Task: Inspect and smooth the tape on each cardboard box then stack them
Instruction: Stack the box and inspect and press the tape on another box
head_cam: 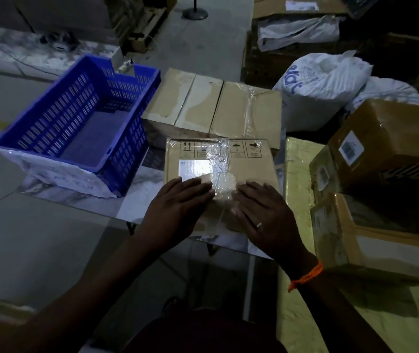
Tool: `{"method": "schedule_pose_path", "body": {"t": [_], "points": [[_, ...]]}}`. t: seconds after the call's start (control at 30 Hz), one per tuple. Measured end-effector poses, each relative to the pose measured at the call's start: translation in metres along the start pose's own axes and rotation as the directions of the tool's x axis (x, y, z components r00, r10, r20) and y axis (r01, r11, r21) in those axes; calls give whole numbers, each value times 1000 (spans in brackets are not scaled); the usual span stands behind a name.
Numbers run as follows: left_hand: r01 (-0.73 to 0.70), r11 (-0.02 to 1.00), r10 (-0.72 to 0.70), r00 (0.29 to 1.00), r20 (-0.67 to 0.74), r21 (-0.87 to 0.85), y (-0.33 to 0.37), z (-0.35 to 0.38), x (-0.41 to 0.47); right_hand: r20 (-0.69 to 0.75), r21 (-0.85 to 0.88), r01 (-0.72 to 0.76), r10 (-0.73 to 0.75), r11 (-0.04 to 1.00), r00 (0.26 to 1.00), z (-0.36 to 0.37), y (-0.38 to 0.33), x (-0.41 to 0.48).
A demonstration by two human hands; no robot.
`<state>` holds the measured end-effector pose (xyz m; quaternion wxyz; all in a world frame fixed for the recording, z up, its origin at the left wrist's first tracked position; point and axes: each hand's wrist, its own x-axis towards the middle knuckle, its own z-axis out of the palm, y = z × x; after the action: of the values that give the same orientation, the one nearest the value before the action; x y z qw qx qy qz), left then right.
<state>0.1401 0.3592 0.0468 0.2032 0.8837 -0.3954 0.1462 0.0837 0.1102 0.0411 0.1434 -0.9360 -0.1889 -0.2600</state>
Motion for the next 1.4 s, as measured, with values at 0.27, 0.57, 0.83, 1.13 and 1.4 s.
{"method": "schedule_pose_path", "body": {"t": [0.27,0.57,0.83,1.13,1.4], "points": [[106,984,-110,994,-22,-143,6,1,3,55,64,-130,127,989,990,6,-3,-1],[424,879,-443,896,-43,-219,-7,-2,17,58,282,-526,533,802,844,-8,20,37],[584,435,-650,730,210,-685,-12,-19,20,386,650,-689,641,321,663,-15,31,43],[517,291,-798,596,94,-805,-26,-41,-26,394,734,-638,619,233,679,-6,5,26],[488,-52,-877,395,273,-872,-22,-24,-68,551,716,-698,639,-31,537,17,-15,-11]]}}
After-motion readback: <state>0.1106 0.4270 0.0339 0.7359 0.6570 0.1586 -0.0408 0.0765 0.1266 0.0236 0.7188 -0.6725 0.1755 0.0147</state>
